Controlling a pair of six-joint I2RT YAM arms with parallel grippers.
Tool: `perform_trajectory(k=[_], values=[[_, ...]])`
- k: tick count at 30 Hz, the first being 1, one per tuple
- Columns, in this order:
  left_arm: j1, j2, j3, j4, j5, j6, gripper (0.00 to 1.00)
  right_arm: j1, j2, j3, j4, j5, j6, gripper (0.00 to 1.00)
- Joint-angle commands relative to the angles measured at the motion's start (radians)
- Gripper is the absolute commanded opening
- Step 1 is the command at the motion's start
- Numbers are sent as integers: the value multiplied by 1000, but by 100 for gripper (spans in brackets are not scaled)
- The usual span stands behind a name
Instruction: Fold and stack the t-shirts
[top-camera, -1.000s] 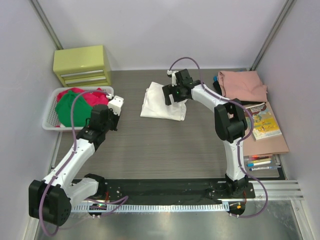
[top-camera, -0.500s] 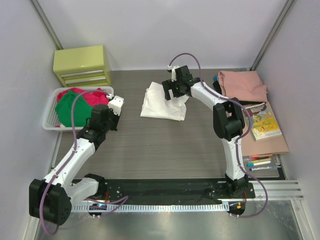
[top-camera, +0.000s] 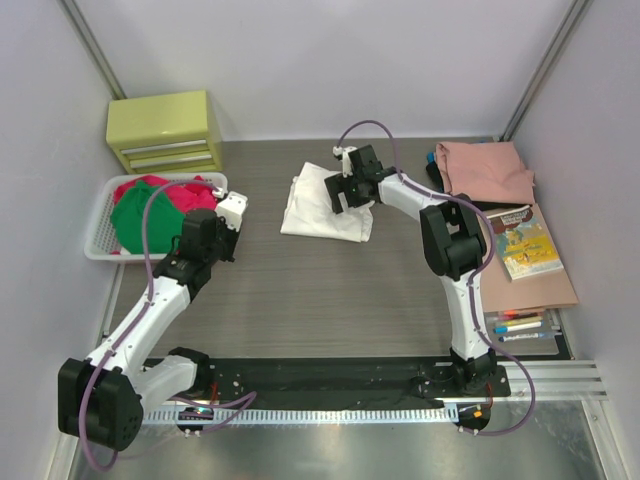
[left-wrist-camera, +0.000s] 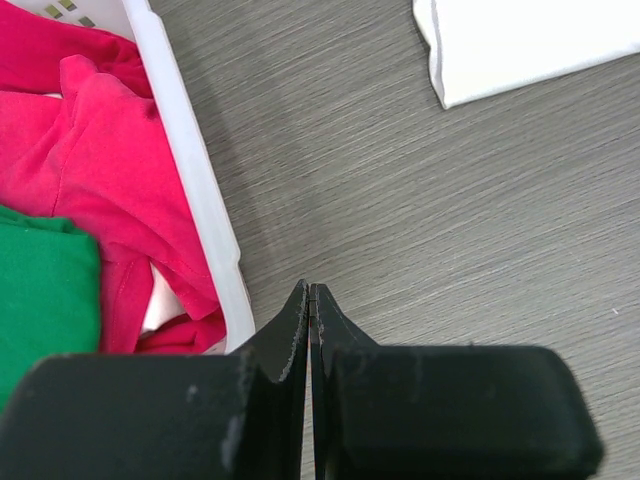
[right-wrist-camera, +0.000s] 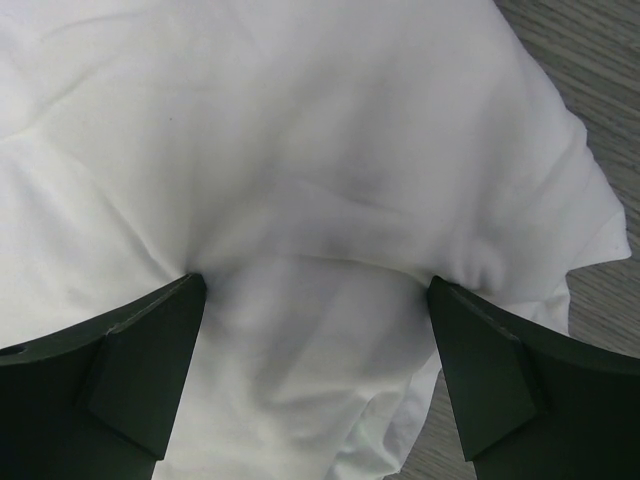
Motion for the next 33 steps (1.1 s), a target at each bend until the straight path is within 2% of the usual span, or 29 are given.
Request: perform_trajectory(k=[1,4,12,27,33], values=[[7,-7,5,13,12,14,0,4,-60,-24,7,36,-41,100],[8,1,2,13,15,15,0,17,-112,-14,16,57,-105,100],[8,32,13,10,34,9,0,39,-198,26,11,50,-124,100],[11,9,-3,1,31,17,0,113,39,147,-28,22,-96,100],[13,4,-9,4,38,18,0,113,85,85,-39,7,-78,100]])
